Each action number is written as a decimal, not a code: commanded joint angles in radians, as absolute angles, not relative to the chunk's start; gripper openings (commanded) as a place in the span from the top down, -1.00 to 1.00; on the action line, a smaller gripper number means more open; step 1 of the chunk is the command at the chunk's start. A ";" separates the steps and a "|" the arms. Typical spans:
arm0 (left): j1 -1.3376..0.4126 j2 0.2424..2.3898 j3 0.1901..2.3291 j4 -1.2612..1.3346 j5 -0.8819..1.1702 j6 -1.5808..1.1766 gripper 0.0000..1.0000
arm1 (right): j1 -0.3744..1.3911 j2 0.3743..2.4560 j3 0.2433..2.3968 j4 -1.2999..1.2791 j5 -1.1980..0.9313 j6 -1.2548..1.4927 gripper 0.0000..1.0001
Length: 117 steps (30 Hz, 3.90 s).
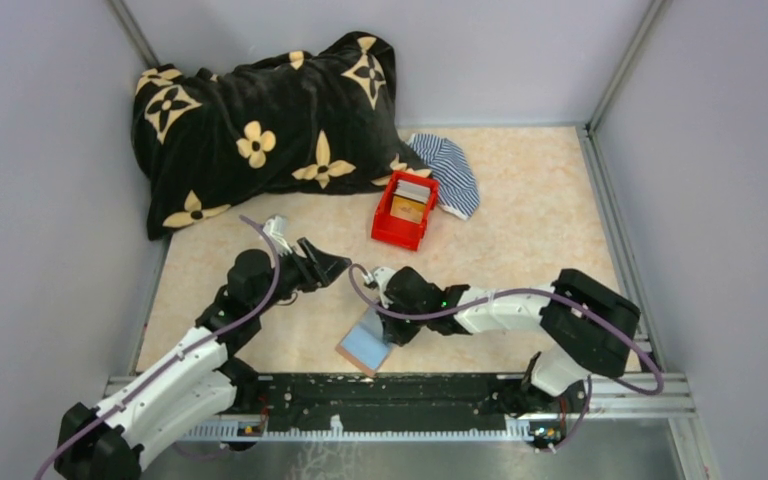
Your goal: Take the credit cards out of the card holder
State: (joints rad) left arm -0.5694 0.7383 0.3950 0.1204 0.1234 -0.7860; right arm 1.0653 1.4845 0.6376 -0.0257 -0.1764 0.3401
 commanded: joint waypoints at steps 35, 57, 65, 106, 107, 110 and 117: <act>-0.774 1.174 0.329 0.403 0.370 -1.027 -0.44 | 0.767 1.486 0.802 0.052 -0.202 0.307 0.49; -0.750 0.987 0.181 0.189 0.305 -1.066 -0.36 | 0.773 1.558 0.820 0.038 -0.329 0.256 0.45; -0.727 1.133 0.184 0.192 0.331 -1.083 -0.40 | 0.831 1.623 0.832 0.028 -0.320 0.255 0.37; -0.669 1.120 0.131 0.283 0.383 -1.083 -0.39 | 0.919 1.589 0.818 0.005 -0.370 0.292 0.38; -0.669 1.120 0.129 0.286 0.384 -1.083 -0.38 | 0.919 1.583 0.816 0.005 -0.365 0.294 0.38; -0.668 1.116 0.127 0.290 0.392 -1.083 -0.38 | 0.919 1.570 0.812 -0.003 -0.335 0.301 0.38; -0.666 1.077 0.120 0.267 0.386 -1.077 -0.38 | 0.919 1.573 0.819 -0.005 -0.333 0.297 0.38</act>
